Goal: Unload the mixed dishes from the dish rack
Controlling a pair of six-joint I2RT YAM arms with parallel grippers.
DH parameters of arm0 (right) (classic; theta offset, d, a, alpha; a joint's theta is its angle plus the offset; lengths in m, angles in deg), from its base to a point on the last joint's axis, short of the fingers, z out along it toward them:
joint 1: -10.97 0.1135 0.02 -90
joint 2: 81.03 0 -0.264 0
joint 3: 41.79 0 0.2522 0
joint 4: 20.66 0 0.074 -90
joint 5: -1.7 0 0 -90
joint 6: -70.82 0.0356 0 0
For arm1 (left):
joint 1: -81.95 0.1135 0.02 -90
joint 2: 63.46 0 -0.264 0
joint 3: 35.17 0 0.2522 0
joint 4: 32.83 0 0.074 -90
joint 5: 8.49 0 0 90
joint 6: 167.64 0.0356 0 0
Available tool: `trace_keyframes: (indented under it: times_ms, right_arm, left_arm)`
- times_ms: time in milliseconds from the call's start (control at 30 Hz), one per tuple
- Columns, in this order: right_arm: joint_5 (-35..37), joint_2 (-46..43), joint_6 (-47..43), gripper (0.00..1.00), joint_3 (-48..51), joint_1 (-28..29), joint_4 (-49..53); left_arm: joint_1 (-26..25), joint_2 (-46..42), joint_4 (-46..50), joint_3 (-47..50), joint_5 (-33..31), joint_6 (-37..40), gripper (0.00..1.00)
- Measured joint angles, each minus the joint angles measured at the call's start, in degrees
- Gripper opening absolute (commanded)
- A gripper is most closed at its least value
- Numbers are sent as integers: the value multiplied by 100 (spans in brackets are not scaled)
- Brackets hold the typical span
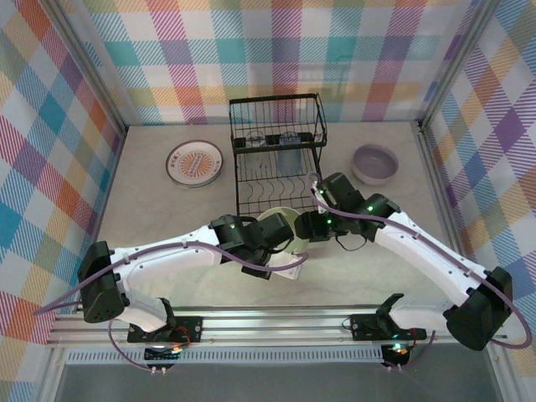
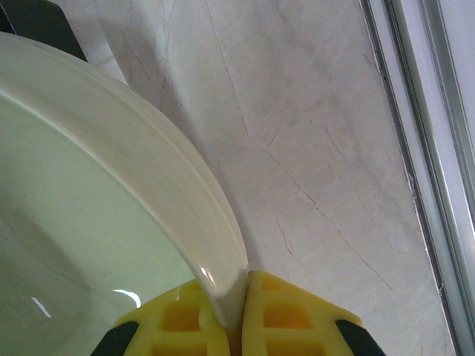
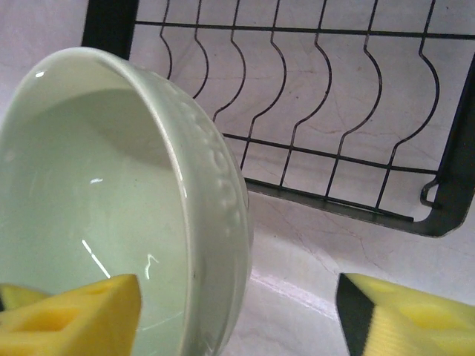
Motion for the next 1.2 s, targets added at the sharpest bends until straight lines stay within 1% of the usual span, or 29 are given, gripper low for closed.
trace_keyframes:
  times_ms: [233,467,533,933,1200]
  right_arm:
    - [468,326,-13,50,-227,229,92]
    - [708,494,11,36,-264,365,116]
    - [739,540,13,34,-264,385,114]
    - [804,859,31,30,-264,455,57]
    - [813,953,107,17,-264,487,-20]
  left_arm:
    - [-15,61,2,0,-236,0,0]
    - [-50,243,7,0,-420,-2,0]
    - [-52,295,7,0,-474,-2,0]
    - [-114,409,-4,0,-627,-7,0]
    - [-118,409,-11,0,-629,-11,0]
